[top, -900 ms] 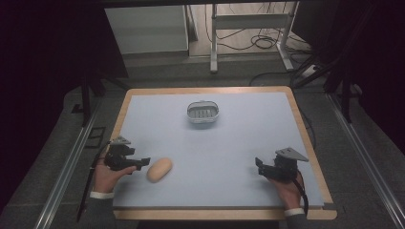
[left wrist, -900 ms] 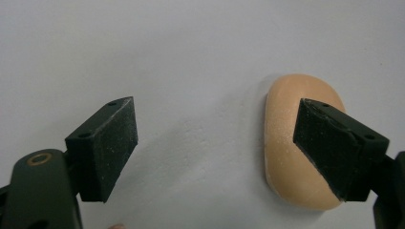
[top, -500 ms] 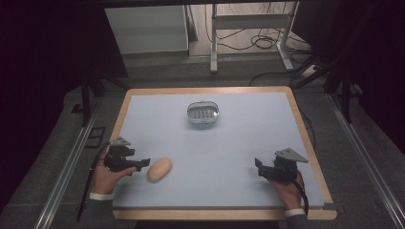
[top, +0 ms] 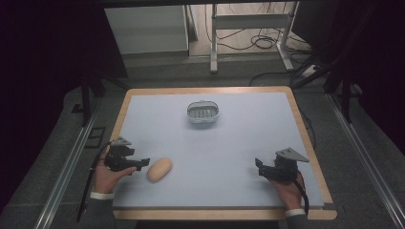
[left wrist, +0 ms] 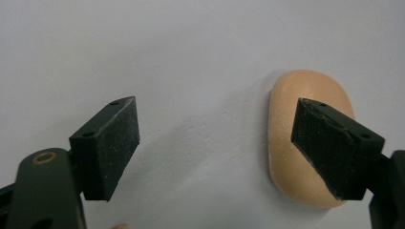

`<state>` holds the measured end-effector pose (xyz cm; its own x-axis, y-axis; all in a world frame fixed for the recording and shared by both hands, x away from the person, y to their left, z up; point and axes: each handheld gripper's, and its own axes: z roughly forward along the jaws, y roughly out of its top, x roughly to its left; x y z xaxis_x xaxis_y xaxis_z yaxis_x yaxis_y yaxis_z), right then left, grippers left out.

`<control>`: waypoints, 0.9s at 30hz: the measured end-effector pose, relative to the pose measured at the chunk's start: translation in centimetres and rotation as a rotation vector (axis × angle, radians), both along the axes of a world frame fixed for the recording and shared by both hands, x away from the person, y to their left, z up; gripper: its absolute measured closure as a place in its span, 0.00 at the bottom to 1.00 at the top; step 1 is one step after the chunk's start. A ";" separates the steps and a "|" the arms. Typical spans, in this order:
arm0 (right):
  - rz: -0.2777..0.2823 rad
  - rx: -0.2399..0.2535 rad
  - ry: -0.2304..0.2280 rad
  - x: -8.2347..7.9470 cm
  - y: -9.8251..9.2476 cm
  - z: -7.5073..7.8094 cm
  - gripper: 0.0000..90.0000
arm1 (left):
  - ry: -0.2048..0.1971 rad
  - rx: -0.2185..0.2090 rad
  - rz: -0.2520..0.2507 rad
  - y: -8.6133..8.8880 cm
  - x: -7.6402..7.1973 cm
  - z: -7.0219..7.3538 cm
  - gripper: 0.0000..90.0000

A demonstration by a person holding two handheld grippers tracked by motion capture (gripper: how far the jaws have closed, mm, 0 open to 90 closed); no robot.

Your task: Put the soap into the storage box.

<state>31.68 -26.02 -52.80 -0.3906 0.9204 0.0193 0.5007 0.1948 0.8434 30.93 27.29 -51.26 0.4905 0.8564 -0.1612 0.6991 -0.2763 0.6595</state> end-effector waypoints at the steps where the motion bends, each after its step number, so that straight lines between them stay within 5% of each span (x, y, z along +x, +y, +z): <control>1: -0.001 -0.003 -0.001 0.0 0.0 0.0 0.10 | 0.000 0.003 0.000 0.0 0.0 0.0 0.19; 12: -0.004 -0.003 -0.013 -0.1 0.0 0.0 0.10 | 0.004 0.012 0.007 -0.2 -0.3 1.3 0.19; 27: -0.005 0.000 -0.007 0.0 0.0 0.0 0.10 | -0.015 0.040 -0.066 -2.1 -0.6 4.5 0.20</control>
